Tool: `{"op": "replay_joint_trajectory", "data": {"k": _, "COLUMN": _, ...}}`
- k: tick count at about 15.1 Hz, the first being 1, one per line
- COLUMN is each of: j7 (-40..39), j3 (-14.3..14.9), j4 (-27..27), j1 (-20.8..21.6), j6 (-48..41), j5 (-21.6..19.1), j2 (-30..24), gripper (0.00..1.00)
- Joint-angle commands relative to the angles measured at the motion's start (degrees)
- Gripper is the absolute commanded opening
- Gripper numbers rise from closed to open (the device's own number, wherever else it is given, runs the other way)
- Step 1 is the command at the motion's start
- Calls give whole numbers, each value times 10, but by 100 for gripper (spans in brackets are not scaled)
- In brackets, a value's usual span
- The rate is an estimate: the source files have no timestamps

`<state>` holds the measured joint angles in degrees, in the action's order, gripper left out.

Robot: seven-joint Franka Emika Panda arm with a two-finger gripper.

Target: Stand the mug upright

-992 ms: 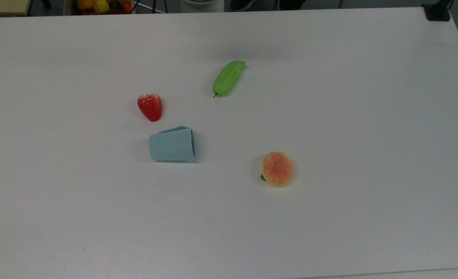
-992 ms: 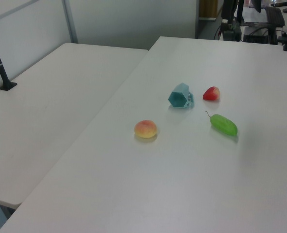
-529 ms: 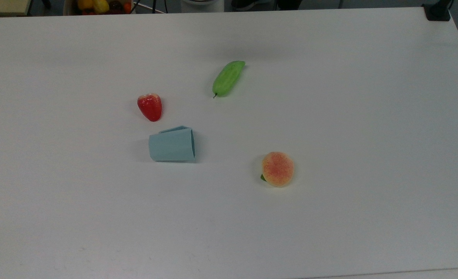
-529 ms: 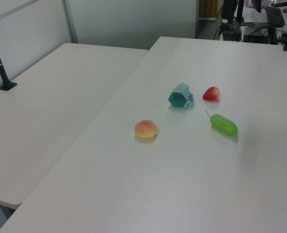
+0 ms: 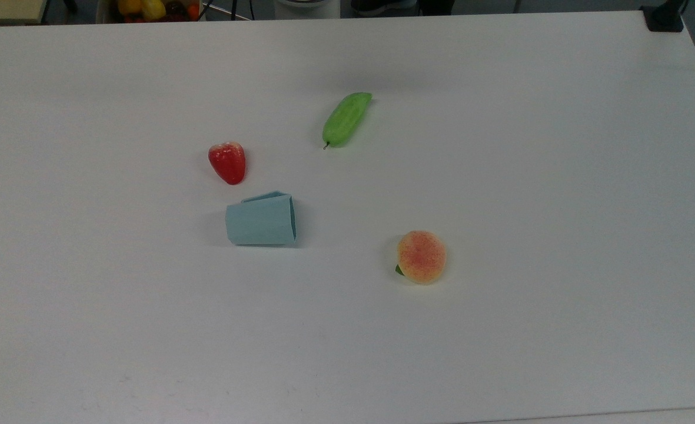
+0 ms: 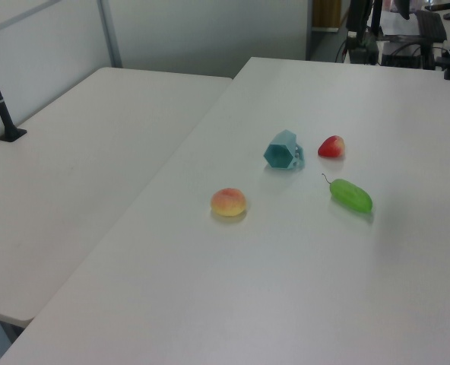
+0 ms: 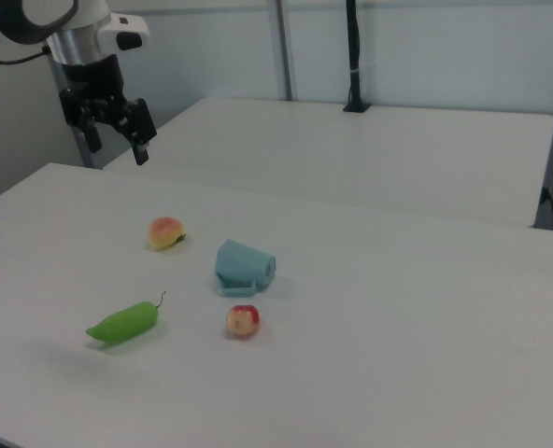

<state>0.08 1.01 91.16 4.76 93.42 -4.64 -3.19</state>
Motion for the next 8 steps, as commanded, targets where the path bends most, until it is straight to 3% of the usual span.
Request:
{"op": "replay_joint_trajectory", "data": {"k": 1, "j7": -3, "j3": 11, "j4": 2, "j1": 10, "j6": 15, "j5": -3, "j2": 17, "gripper": 100}}
{"op": "replay_joint_trajectory", "data": {"k": 4, "j7": -5, "j3": 12, "j4": -31, "j1": 10, "j6": 19, "j5": 10, "j2": 59, "gripper": 100}}
{"op": "replay_joint_trajectory", "data": {"k": 8, "j7": 34, "j3": 13, "j4": -45, "j1": 27, "j6": 77, "j5": 66, "j2": 106, "gripper": 100}}
